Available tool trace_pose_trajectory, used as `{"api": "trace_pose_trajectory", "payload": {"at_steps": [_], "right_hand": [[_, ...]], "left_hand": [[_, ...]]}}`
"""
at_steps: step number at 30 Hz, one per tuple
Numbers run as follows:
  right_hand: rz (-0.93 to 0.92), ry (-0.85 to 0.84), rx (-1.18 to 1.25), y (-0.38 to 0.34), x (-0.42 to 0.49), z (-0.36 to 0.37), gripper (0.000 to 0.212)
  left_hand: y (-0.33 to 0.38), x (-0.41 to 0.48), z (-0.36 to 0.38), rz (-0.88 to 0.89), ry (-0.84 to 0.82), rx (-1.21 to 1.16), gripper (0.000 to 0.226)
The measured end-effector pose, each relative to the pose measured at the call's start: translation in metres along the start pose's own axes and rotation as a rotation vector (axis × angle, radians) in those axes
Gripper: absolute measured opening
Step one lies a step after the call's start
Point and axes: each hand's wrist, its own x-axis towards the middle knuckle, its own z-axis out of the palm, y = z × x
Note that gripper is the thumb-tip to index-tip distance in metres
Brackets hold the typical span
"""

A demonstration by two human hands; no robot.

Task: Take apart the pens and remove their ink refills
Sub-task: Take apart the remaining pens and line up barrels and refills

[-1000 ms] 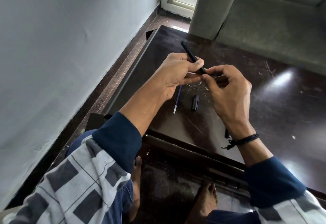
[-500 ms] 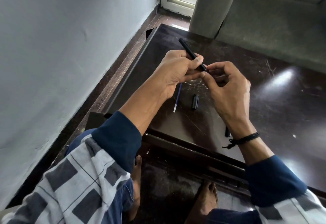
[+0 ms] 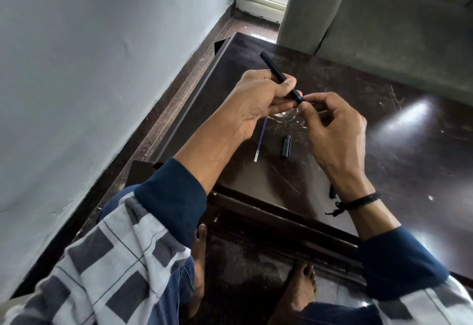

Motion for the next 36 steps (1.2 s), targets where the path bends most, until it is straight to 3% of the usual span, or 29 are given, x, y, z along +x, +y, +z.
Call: {"api": "trace_pose_trajectory", "payload": {"at_steps": [5, 10, 36], "right_hand": [[-0.015, -0.024, -0.033, 0.0008, -0.0011, 0.0007, 0.019], [0.009, -0.013, -0.041, 0.0012, -0.0003, 0.0001, 0.012], [0.023, -0.046, -0.081, 0.0022, -0.0040, 0.0037, 0.023]], "left_hand": [[0.0005, -0.0002, 0.0019, 0.007, 0.000, -0.010, 0.011], [0.0003, -0.0015, 0.0017, 0.002, -0.003, 0.001, 0.014], [0.0008, -0.0009, -0.0001, 0.022, -0.004, 0.022, 0.009]]}}
